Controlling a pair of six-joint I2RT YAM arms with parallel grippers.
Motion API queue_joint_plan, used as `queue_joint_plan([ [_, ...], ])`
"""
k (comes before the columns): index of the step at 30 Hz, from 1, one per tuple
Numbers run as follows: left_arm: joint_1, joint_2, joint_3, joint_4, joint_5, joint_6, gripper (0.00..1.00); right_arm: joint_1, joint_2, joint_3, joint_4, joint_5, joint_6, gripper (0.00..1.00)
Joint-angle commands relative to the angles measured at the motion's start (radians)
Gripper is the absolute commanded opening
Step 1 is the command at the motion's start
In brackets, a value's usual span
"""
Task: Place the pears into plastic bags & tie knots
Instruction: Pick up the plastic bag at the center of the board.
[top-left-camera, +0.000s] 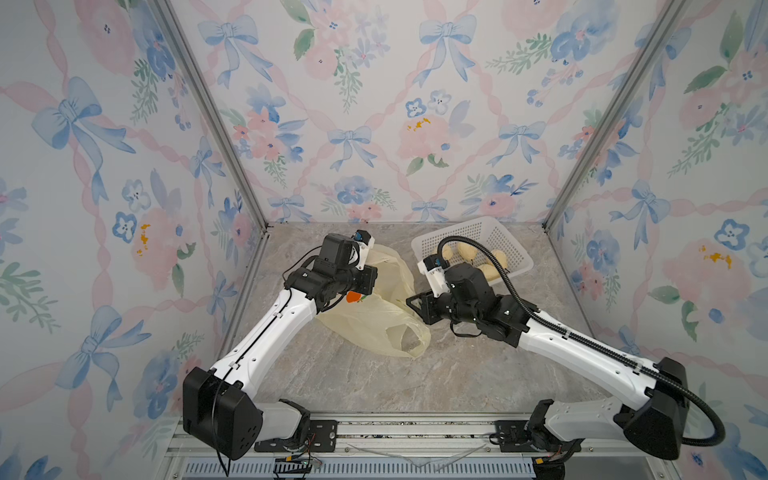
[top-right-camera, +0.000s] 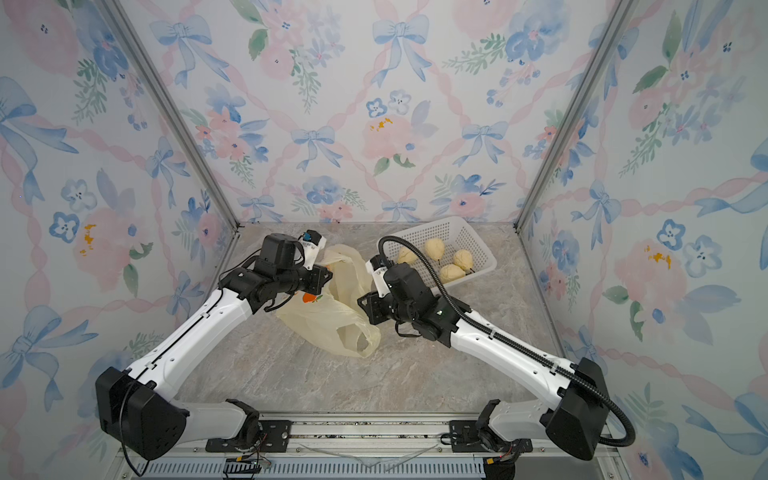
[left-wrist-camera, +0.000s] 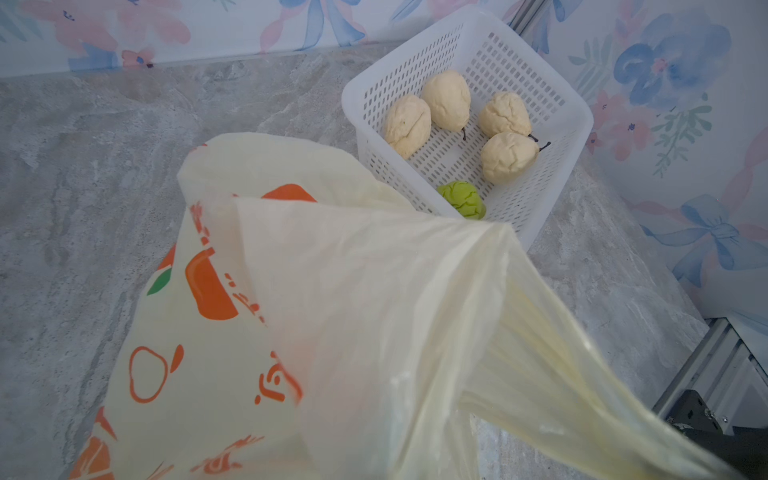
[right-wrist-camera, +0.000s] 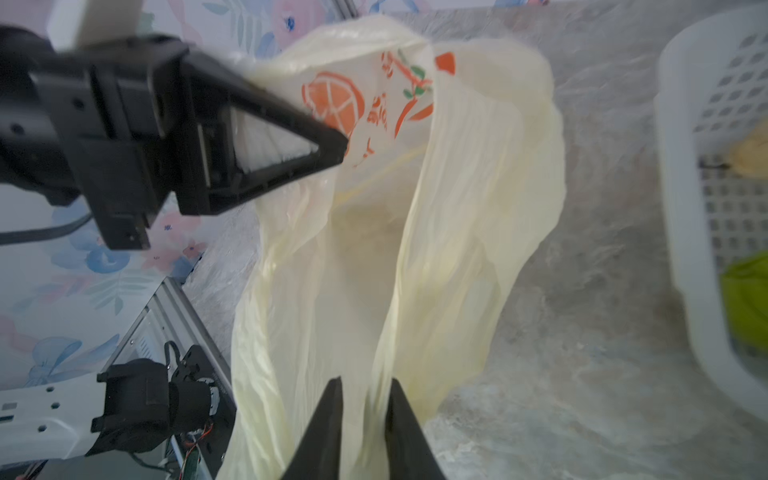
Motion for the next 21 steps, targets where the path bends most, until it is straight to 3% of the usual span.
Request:
queue_joint_plan([
  [1, 0.009, 0.028, 0.015, -0.006, 0.020, -0.012, 0.00, 0.085, 0.058, 0.011, -0.059, 0.030, -0.015, 0.14],
  [5, 0.009, 0.020, 0.003, -0.006, 0.074, 0.023, 0.00, 0.072, 0.064, 0.007, -0.208, 0.390, 0.017, 0.07],
  [6, 0.008, 0.014, -0.005, -0.007, 0.104, 0.042, 0.00, 0.046, 0.058, -0.012, -0.236, 0.495, 0.021, 0.10],
  [7, 0.009, 0.008, -0.014, -0.009, 0.120, 0.053, 0.00, 0.024, 0.054, -0.017, -0.255, 0.550, 0.018, 0.17],
  [9, 0.009, -0.001, -0.036, -0.014, 0.161, 0.079, 0.00, -0.027, 0.037, -0.009, -0.297, 0.609, 0.005, 0.21],
  [15, 0.013, 0.022, -0.055, -0.018, 0.140, 0.079, 0.00, -0.062, -0.100, 0.027, -0.302, 0.465, -0.045, 0.57],
  [21, 0.022, 0.053, -0.041, -0.018, 0.098, 0.047, 0.00, -0.057, -0.172, 0.029, -0.294, 0.332, -0.012, 0.64],
])
